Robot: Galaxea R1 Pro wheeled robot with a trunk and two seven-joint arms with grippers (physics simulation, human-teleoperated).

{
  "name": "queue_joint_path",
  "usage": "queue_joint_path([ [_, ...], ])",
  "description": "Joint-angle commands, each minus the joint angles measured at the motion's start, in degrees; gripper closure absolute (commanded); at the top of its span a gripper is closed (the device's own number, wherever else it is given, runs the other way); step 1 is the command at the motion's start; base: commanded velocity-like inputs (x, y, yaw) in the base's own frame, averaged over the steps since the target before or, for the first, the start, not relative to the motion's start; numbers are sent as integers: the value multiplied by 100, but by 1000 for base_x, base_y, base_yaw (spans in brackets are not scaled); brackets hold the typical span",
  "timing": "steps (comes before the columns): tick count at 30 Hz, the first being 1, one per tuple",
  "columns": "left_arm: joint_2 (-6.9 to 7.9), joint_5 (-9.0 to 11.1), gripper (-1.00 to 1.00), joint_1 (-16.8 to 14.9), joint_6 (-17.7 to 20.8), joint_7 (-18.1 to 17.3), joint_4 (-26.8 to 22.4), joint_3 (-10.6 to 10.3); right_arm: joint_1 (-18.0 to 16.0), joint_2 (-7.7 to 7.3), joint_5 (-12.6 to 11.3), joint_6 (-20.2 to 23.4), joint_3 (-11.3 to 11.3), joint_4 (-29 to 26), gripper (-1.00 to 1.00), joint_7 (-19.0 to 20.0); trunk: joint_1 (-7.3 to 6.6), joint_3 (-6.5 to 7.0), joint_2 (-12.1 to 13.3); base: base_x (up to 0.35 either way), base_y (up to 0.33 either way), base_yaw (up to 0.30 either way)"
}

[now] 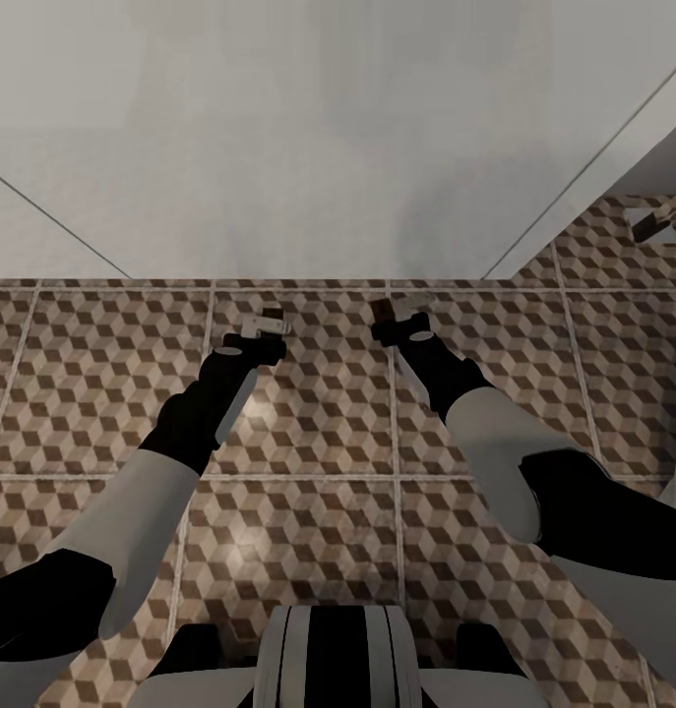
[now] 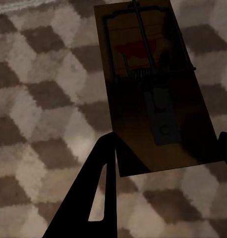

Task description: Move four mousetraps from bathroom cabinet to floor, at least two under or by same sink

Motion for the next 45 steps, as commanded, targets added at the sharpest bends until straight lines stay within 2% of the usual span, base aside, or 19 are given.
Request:
queue_joint_path([
  [1, 3, 44, 100, -2, 24, 41, -4, -14, 0, 0, 43, 46, 23, -9, 100, -16, -1, -3, -1, 0, 0, 0],
  [14, 3, 52, 100, 41, 24, 41, -68, -14, -6, 0, 48, -146, 23, -9, 100, -16, -1, -3, -1, 0, 0, 0],
  [45, 3, 53, 100, 77, 24, 41, -132, -14, -6, 0, 43, -239, 31, 61, 100, -16, -1, -3, -1, 0, 0, 0],
])
